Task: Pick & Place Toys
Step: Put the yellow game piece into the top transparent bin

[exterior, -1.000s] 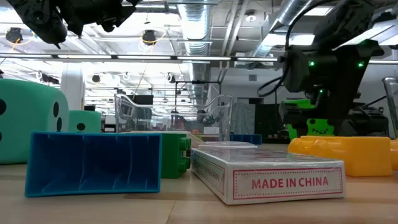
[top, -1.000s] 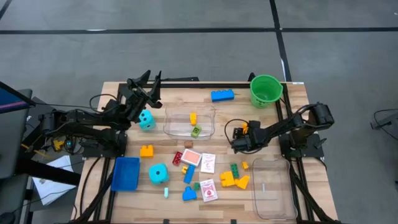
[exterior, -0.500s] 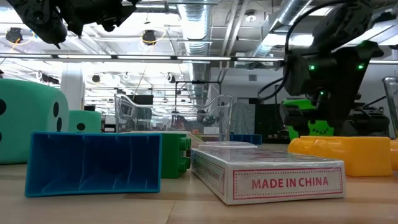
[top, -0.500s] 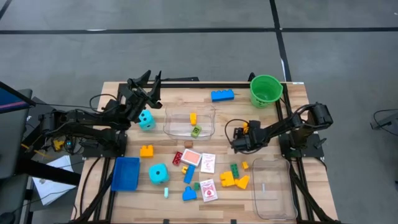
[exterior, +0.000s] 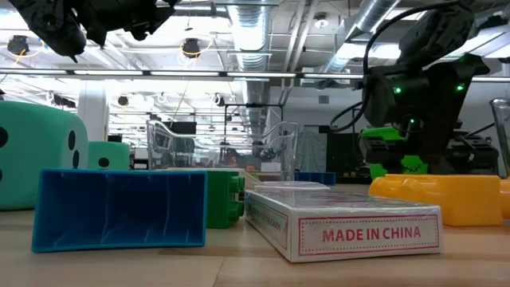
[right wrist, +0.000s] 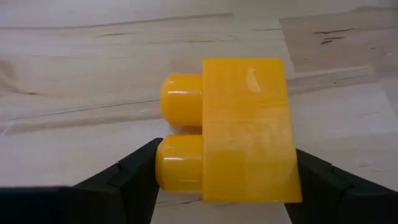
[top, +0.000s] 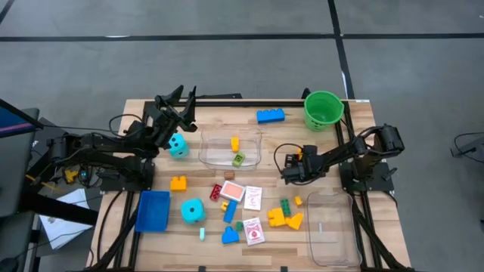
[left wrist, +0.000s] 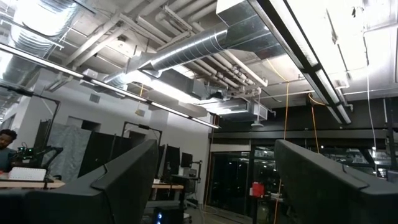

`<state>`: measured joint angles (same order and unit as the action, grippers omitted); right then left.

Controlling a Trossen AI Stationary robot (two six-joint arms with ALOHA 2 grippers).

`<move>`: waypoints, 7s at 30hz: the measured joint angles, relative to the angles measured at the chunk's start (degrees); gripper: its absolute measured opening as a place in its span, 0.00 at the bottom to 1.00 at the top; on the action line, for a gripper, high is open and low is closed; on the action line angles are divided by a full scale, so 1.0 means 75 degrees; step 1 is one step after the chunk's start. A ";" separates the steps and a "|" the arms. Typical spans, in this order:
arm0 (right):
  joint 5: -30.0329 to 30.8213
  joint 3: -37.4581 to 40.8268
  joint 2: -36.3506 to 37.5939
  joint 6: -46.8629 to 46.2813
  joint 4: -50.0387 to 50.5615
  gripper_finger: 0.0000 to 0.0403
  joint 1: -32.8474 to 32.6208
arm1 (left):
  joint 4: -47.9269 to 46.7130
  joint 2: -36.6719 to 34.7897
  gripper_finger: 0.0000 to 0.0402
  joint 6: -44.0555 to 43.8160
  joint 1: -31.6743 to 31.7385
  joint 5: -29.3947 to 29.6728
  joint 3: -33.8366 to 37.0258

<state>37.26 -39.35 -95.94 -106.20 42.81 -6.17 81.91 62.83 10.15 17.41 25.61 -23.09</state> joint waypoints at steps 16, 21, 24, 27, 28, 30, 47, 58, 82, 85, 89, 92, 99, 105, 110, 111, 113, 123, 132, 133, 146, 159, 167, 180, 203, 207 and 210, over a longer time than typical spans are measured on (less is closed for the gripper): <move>0.0832 -0.0685 0.0003 0.1109 0.0063 0.65 -0.0197 | 0.0003 0.0000 0.78 0.0000 0.0000 0.0000 0.0000; 0.1275 -0.1190 0.0233 0.2364 0.0161 0.65 0.0116 | 0.0000 0.0000 0.78 0.0000 0.0000 0.0000 0.0000; 0.1596 -0.1357 0.0673 0.3112 0.0200 0.65 0.0367 | -0.0008 0.0000 0.78 0.0000 0.0001 0.0000 0.0000; 0.1885 -0.1469 0.1232 0.4013 -0.0103 0.65 0.0645 | -0.0122 0.0003 0.78 0.0000 0.0000 0.0002 0.0000; 0.1936 -0.1469 0.1407 0.4413 -0.0335 0.65 0.0750 | -0.0147 0.0000 0.78 0.0003 0.0001 0.0001 0.0000; 0.1949 -0.1475 0.1699 0.5329 -0.1025 0.65 0.0945 | -0.0228 0.0001 0.78 0.0003 0.0000 0.0000 0.0000; -0.2144 -0.1475 0.1267 1.0565 -0.7066 0.65 0.1988 | -0.0897 0.0003 0.78 0.0205 0.0000 0.0002 0.0000; -0.3219 -0.1472 0.0363 1.1138 -0.8414 0.65 0.1751 | -0.0927 0.0003 0.78 0.0210 0.0000 0.0003 0.0000; -0.2874 -0.1472 0.0370 1.2241 -0.7817 0.66 0.1527 | -0.0924 0.0003 0.78 0.0210 0.0000 0.0003 0.0000; -0.2874 -0.1472 0.0370 1.2240 -0.7816 0.67 0.1527 | -0.0924 0.0003 0.78 0.0210 0.0002 0.0003 0.0000; -0.2874 -0.1472 0.0370 1.2222 -0.7817 0.67 0.1527 | -0.0924 0.0003 0.78 0.0210 0.0000 0.0003 0.0000; -0.2871 -0.1472 0.0370 1.2159 -0.7819 0.67 0.1527 | -0.0924 0.0003 0.78 0.0210 0.0000 0.0003 0.0000; -0.2551 -0.1472 0.0370 1.2153 -0.7829 0.67 0.1524 | -0.0924 0.0003 0.78 0.0208 0.0001 0.0003 0.0000; -0.2006 -0.1472 0.0373 1.1964 -0.7832 0.67 0.1527 | -0.0921 0.0003 0.78 0.0207 0.0000 0.0003 0.0000; -0.1930 -0.1472 0.0373 1.1955 -0.7831 0.67 0.1524 | -0.0921 0.0003 0.78 0.0207 0.0000 0.0003 0.0000; -0.1930 -0.1472 0.0373 1.1955 -0.7833 0.67 0.1524 | -0.0924 0.0003 0.78 0.0207 0.0003 0.0003 0.0000; -0.1930 -0.1472 0.0373 1.1955 -0.7833 0.67 0.1518 | -0.0922 0.0003 0.78 0.0207 0.0000 0.0003 0.0000; -0.1928 -0.1472 0.0373 1.1953 -0.7834 0.67 0.1518 | -0.0923 0.0003 0.78 0.0207 0.0001 0.0003 0.0000; -0.1749 -0.1472 0.0379 1.1872 -0.7831 0.67 0.1527 | -0.0924 0.0003 0.78 0.0207 0.0001 0.0003 0.0000; -0.1749 -0.1472 0.0376 1.1780 -0.7829 0.67 0.1527 | -0.0924 0.0003 0.78 0.0207 0.0000 0.0003 0.0000; -0.0948 -0.1472 0.0379 1.1495 -0.7825 0.69 0.1306 | -0.0924 0.0003 0.78 0.0202 0.0002 0.0003 0.0000; -0.0951 -0.1472 0.0379 1.1623 -0.7828 0.89 0.1177 | -0.0921 0.0003 0.78 0.0201 0.0002 0.0003 0.0000; -0.0951 -0.1472 0.0376 1.1824 -0.7814 0.90 0.1183 | -0.0921 0.0003 0.78 0.0201 0.0002 0.0003 0.0000; -0.0938 -0.1476 0.0715 1.2419 -0.7321 0.90 0.0705 | -0.0927 0.0003 0.78 0.0201 0.0000 0.0003 0.0000; -0.5391 -0.1476 0.3086 0.7730 -0.1774 0.86 0.0923 | -0.0774 0.0003 0.78 -0.0019 0.0003 -0.0021 0.0000; -0.6597 -0.1935 0.2718 0.7638 -0.0033 0.82 0.1482 | -0.0673 0.0000 0.78 -0.0178 0.0002 -0.0222 0.0000; -0.6831 -0.2632 0.2151 0.7984 0.1369 0.80 0.1748 | -0.0606 0.0000 0.78 -0.0245 0.0001 -0.0268 0.0000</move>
<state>-13.97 -59.09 -79.81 -46.32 53.08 6.93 77.37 62.83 8.32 17.41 23.59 -23.09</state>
